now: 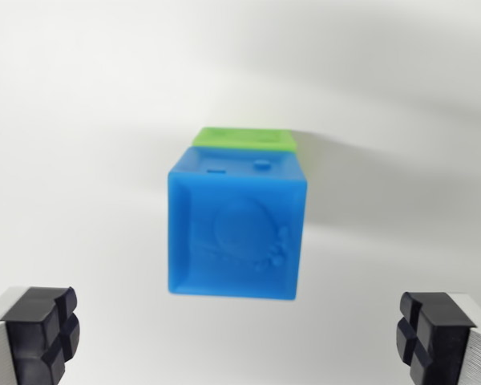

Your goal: Stack cube

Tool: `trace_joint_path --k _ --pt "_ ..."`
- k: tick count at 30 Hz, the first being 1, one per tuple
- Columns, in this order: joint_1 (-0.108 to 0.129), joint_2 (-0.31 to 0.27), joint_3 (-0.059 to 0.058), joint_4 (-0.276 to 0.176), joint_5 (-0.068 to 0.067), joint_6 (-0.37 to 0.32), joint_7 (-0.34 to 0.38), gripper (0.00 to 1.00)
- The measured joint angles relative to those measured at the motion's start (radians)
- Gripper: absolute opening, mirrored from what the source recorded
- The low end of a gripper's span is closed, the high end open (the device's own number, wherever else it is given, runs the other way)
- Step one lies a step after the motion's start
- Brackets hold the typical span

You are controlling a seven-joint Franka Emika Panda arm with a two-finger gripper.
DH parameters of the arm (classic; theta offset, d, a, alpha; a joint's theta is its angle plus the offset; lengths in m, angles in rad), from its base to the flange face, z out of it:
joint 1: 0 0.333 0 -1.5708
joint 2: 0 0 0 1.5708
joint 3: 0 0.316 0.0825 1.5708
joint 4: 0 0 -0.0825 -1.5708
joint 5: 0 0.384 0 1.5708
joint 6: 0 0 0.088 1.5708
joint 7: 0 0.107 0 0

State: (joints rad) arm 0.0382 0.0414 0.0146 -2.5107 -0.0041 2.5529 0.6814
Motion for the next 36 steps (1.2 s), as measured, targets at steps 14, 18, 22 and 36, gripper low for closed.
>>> trace_joint_path --k 14,18,22,36 --pt "0.001 -0.130 0.000 0.036 0.002 -0.165 -0.002 1.00" --pt "0.001 -0.163 0.000 0.053 0.003 -0.213 -0.002 1.00" --pt "0.001 -0.192 0.000 0.073 0.003 -0.263 -0.002 1.00" --pt "0.001 -0.264 0.000 0.147 0.003 -0.409 -0.003 1.00"
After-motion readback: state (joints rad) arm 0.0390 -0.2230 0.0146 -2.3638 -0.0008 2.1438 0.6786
